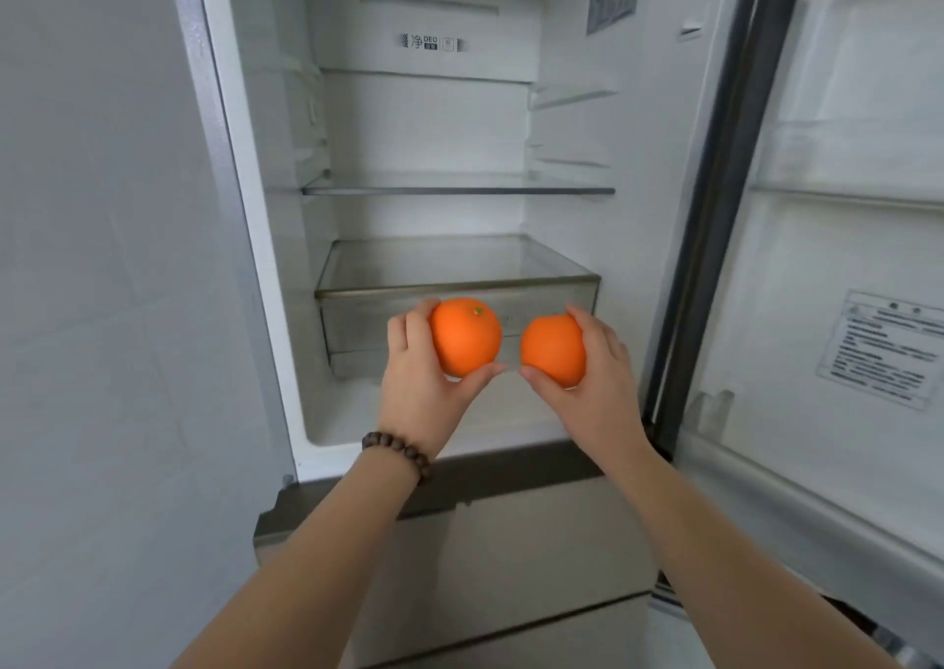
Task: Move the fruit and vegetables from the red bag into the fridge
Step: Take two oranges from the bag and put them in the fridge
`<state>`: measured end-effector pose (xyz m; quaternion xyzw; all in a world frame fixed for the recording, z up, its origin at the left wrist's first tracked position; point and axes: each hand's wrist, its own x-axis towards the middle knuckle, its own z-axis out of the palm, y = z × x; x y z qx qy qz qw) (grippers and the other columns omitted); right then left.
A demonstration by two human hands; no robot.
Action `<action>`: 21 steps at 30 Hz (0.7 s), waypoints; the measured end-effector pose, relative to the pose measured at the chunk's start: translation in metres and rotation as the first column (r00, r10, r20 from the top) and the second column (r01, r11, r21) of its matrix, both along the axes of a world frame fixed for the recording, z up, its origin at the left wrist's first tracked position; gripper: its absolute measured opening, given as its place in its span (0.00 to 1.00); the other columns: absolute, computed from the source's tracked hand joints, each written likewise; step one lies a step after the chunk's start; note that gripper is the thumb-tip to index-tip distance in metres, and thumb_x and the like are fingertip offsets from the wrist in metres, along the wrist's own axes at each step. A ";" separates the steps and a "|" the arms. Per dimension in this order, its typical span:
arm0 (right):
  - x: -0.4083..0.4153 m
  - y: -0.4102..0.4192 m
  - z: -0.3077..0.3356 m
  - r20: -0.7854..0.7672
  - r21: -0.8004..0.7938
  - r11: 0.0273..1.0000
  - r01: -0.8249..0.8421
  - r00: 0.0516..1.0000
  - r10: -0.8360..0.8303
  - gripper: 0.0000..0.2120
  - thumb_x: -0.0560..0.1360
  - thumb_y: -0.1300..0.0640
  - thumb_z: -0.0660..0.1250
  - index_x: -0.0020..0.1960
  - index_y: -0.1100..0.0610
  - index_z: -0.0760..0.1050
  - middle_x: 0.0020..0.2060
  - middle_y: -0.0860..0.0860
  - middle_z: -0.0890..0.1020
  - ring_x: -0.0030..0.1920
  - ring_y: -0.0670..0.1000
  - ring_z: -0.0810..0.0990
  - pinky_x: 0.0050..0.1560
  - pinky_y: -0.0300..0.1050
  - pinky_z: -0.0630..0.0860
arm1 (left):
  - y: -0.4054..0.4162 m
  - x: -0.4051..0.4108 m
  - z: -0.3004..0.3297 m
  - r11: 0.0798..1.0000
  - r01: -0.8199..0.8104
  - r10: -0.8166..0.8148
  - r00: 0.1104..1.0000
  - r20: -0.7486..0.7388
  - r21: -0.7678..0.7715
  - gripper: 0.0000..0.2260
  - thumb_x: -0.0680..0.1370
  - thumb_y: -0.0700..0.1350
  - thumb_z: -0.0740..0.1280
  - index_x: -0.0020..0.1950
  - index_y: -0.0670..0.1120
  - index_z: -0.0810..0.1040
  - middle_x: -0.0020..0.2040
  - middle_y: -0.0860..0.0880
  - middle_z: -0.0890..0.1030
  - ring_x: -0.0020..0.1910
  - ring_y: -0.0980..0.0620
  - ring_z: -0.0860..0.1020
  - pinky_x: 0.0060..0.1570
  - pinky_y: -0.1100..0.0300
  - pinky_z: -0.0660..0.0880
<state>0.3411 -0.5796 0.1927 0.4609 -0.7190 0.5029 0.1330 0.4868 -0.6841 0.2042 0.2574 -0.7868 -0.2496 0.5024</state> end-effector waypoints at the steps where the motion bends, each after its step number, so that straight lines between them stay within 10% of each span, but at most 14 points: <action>1: -0.008 -0.013 0.003 -0.003 -0.010 1.000 -0.002 1.000 0.002 0.37 0.67 0.44 0.73 0.71 0.44 0.58 0.69 0.49 0.66 0.64 0.52 0.67 0.56 0.46 0.68 | -0.012 -0.009 0.005 1.000 0.003 -0.003 1.000 0.002 -0.002 0.39 0.63 0.54 0.78 0.68 0.46 0.64 0.65 0.48 0.65 0.53 0.56 0.69 0.50 0.65 0.67; 11: -0.088 -0.137 0.050 0.148 -0.171 0.983 0.063 0.988 -0.038 0.39 0.64 0.50 0.77 0.69 0.53 0.62 0.64 0.53 0.71 0.58 0.50 0.72 0.54 0.39 0.65 | -0.151 -0.106 0.052 0.998 0.058 -0.055 0.989 0.137 -0.013 0.42 0.61 0.57 0.78 0.69 0.48 0.63 0.65 0.47 0.67 0.60 0.48 0.70 0.60 0.53 0.71; 21: -0.175 -0.206 0.066 0.084 0.147 0.985 0.091 0.991 -0.104 0.41 0.64 0.51 0.77 0.71 0.52 0.61 0.64 0.60 0.70 0.61 0.61 0.72 0.62 0.52 0.69 | -0.243 -0.194 0.079 0.968 0.095 -0.187 0.892 0.412 0.234 0.38 0.68 0.51 0.76 0.71 0.46 0.60 0.66 0.44 0.71 0.63 0.44 0.71 0.55 0.54 0.69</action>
